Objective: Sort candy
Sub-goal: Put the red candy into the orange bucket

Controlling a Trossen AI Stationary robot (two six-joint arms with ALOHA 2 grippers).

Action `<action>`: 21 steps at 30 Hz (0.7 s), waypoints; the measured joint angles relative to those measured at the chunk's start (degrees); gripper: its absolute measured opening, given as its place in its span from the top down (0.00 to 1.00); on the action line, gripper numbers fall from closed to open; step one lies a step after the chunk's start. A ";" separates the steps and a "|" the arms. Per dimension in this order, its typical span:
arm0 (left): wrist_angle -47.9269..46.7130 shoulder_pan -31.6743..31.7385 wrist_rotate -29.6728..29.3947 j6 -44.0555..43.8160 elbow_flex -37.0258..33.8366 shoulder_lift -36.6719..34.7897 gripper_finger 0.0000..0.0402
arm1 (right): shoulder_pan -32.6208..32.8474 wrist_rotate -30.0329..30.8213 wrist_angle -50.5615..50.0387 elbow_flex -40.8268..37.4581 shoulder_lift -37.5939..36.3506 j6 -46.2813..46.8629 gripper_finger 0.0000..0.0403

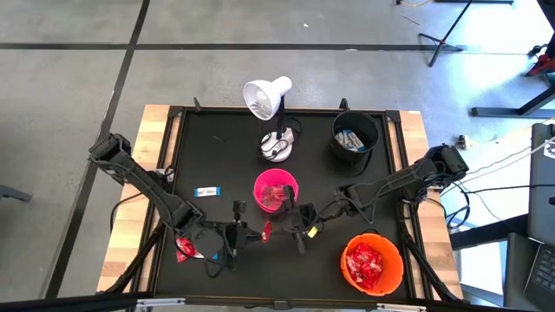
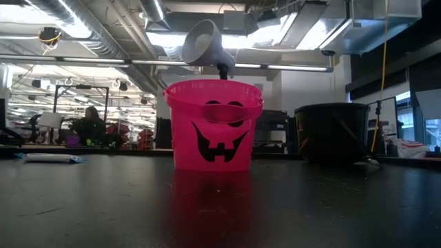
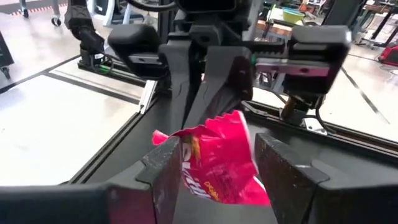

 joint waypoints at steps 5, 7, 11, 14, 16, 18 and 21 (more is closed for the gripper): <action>-0.01 0.00 1.04 0.38 0.00 0.00 1.00 | 0.11 -0.05 -1.37 0.00 0.00 -0.78 0.51; -0.04 -0.15 1.51 0.38 0.00 0.00 1.00 | 0.11 -0.05 -1.81 0.00 0.00 -1.04 0.51; -0.01 -0.39 1.22 0.46 0.00 0.00 1.00 | 0.11 -2.74 -1.79 0.00 0.00 -1.06 0.51; -0.01 -0.23 0.72 0.96 0.00 0.00 1.00 | 0.11 -4.75 -1.74 0.00 0.00 -1.06 0.51; -0.01 0.06 -0.29 1.39 0.00 0.00 1.00 | 0.11 -5.63 -1.74 0.00 0.00 -1.06 0.51; 0.01 0.31 -0.55 1.93 0.00 0.00 1.00 | 0.11 -6.04 -1.74 0.00 0.00 -1.06 0.51; 0.09 0.60 -0.63 1.94 0.00 0.00 1.00 | 0.11 -6.07 -1.74 0.00 0.00 -1.07 0.52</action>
